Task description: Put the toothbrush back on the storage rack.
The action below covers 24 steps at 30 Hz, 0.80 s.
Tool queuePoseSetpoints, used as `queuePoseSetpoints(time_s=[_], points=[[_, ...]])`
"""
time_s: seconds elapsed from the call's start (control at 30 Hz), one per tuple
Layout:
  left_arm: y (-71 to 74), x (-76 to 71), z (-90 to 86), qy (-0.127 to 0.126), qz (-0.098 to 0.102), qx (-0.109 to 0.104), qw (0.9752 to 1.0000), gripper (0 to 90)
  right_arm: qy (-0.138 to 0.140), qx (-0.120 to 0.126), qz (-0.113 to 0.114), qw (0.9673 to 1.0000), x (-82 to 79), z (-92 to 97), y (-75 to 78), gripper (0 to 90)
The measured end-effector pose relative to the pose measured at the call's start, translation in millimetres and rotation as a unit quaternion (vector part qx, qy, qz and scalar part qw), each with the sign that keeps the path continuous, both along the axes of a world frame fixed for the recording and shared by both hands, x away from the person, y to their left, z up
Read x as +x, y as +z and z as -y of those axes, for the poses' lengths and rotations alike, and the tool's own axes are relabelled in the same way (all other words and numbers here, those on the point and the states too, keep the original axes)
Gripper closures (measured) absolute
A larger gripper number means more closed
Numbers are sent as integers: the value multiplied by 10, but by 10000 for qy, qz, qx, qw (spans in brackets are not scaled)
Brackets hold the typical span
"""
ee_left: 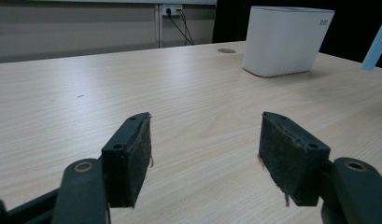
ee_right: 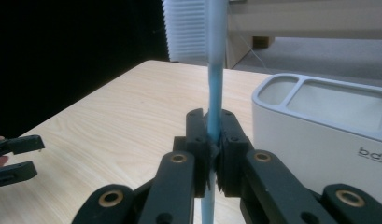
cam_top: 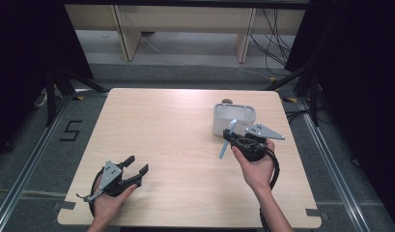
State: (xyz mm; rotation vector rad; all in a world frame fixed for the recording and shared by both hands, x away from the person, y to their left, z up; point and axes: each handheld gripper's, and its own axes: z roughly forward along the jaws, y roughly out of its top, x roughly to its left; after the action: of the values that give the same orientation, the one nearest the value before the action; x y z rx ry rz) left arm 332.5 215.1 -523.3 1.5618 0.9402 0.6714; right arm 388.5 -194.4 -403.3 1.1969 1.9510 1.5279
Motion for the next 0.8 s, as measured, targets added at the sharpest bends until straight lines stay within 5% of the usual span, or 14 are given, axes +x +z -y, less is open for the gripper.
queuePoseSetpoints(time_s=[0.3,0.57,0.8], points=[[-1,-34,53,51,179,240,9995,346,-208,-100,102,9997,27,101,39,856],[-2,-32,49,126,164,196,9996,346,-451,-278,356,9980,112,201,96,855],[-2,-32,52,105,168,177,9996,345,-581,-210,341,9975,199,254,147,855]])
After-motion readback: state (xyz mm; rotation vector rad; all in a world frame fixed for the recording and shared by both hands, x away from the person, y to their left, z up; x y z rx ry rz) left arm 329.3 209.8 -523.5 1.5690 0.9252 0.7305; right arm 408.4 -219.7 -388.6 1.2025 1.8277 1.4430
